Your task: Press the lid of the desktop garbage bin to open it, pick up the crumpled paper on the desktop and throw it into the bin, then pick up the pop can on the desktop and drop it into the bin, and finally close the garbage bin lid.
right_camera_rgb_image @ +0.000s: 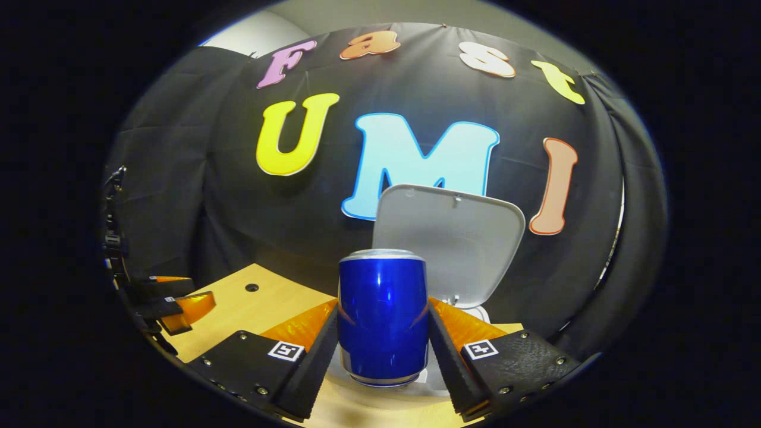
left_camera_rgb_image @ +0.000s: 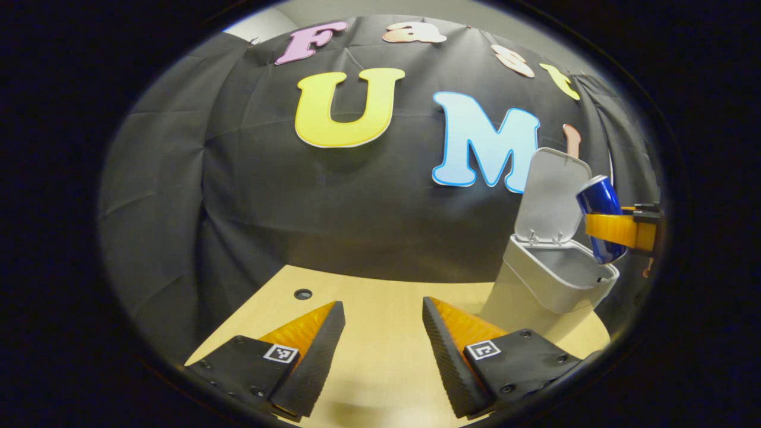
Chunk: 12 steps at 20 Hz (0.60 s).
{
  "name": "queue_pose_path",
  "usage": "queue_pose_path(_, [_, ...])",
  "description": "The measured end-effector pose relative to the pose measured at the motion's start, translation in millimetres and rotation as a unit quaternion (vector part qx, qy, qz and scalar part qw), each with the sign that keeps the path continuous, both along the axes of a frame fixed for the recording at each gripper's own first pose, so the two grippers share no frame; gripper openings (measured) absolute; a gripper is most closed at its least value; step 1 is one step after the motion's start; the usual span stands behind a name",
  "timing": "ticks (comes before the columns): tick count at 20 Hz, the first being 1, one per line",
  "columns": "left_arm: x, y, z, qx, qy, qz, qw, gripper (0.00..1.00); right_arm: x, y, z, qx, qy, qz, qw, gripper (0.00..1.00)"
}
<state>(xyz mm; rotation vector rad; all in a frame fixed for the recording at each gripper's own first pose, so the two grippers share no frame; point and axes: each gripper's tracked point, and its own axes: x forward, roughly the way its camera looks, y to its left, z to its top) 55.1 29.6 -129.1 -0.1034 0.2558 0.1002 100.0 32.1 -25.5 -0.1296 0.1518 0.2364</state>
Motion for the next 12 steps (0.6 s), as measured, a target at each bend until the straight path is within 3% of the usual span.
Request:
queue_pose_path(5, [-0.1, 16.4, -7.0, 0.005, 0.005, 0.02, 1.0, 0.87, 29.8, -19.0, -23.4, 0.006, 0.025, -0.03, 0.999, 0.83])
queue_pose_path(12, [-2.6, 31.7, -14.5, 0.006, 0.015, 0.043, 0.999, 0.89, 58.7, -24.0, -83.1, -0.021, 0.102, -0.037, 0.994, 0.83])
